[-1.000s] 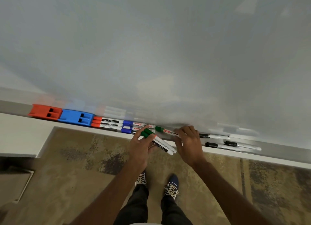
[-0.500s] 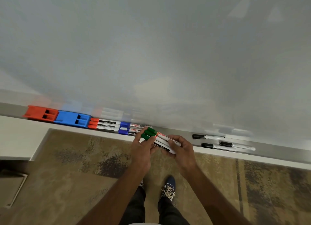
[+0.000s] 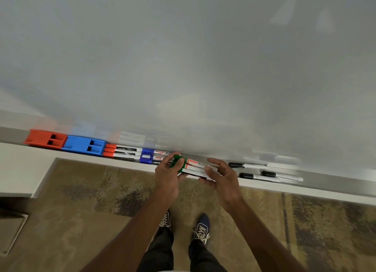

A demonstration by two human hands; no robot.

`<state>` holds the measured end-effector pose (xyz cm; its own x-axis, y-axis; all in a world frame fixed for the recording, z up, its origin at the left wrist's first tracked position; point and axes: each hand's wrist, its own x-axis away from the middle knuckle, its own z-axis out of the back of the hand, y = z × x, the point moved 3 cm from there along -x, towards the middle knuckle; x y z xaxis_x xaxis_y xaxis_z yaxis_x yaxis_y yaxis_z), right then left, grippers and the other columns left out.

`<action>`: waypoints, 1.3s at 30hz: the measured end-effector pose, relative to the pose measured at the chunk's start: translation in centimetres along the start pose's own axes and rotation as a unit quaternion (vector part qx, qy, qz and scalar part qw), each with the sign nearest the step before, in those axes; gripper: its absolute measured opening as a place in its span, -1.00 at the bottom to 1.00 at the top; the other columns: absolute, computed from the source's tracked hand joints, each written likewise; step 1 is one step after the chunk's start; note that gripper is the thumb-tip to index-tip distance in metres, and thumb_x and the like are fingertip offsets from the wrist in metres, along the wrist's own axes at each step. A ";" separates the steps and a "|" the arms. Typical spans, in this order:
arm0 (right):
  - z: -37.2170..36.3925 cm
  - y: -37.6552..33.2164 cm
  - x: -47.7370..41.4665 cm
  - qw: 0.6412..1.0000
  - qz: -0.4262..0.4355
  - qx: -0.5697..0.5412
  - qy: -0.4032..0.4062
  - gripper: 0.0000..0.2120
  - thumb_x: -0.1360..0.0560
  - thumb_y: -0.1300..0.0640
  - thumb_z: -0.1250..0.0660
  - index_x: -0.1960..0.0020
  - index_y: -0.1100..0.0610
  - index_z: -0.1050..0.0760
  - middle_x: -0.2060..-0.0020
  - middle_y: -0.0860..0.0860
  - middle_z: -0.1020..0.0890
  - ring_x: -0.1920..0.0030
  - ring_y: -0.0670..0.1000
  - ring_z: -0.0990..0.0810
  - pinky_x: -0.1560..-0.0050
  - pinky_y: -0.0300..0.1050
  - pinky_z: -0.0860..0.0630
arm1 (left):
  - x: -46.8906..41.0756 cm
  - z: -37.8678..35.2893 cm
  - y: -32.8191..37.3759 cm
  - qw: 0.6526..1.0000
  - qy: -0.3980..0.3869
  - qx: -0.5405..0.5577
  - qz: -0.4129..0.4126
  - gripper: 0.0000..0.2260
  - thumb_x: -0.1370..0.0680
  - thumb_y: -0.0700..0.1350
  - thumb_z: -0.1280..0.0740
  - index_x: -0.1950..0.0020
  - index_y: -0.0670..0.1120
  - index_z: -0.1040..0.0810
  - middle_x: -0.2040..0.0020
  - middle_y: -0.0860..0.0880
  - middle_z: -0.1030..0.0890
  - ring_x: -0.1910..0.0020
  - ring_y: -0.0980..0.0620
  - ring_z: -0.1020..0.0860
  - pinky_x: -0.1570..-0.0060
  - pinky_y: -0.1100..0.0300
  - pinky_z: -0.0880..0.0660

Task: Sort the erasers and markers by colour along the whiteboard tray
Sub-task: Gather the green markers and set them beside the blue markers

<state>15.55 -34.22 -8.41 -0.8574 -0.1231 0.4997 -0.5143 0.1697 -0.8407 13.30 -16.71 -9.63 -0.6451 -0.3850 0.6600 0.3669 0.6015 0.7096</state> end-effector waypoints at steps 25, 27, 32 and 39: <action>1.4 1.2 -4.4 0.971 0.046 0.210 0.104 -0.83 -0.49 0.21 -0.45 -0.08 0.15 -0.59 0.09 0.12 -0.71 0.10 0.08 -0.72 0.11 0.01 -0.69 | -0.4 -0.7 -5.5 0.467 -0.191 -0.779 -0.373 -0.27 -0.62 0.20 0.00 -0.57 -0.12 0.32 -0.60 -0.10 0.31 -0.56 -0.05 0.34 -0.54 -0.11 0.13; 1.1 1.2 -4.2 0.961 0.033 0.247 0.119 -0.75 -0.49 0.09 -0.45 -0.14 0.13 -0.57 0.06 0.08 -0.70 0.05 0.07 -0.70 -0.02 0.09 -0.66 | -0.6 -0.6 -5.8 0.460 -0.186 -0.785 -0.371 -0.23 -0.61 0.18 -0.07 -0.57 -0.12 0.33 -0.59 -0.10 0.32 -0.56 -0.05 0.35 -0.54 -0.12 0.13; 0.5 1.1 -3.6 0.951 -0.042 0.274 0.141 -0.49 -0.50 -0.10 -0.37 -0.36 0.12 -0.42 -0.19 0.06 -0.58 -0.19 0.09 -0.55 -0.22 0.01 -0.47 | -0.4 -0.6 -6.2 0.464 -0.179 -0.784 -0.372 -0.22 -0.60 0.16 -0.11 -0.58 -0.14 0.30 -0.60 -0.13 0.30 -0.57 -0.08 0.31 -0.54 -0.10 0.16; 0.0 0.5 -3.3 0.963 -0.089 0.227 0.116 -0.40 -0.55 -0.07 -0.32 -0.49 0.18 -0.30 -0.45 0.14 -0.41 -0.45 0.16 -0.36 -0.46 0.17 -0.28 | 0.0 -0.8 -6.0 0.450 -0.174 -0.804 -0.349 -0.21 -0.62 0.16 -0.10 -0.56 -0.15 0.36 -0.58 -0.14 0.35 -0.55 -0.11 0.34 -0.54 -0.12 0.15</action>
<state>18.13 -33.72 -10.50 -0.7651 0.1193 0.6328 -0.6369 -0.2844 -0.7165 11.69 -20.90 -13.71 -0.9425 0.2124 0.2581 -0.1749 -0.9714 0.1608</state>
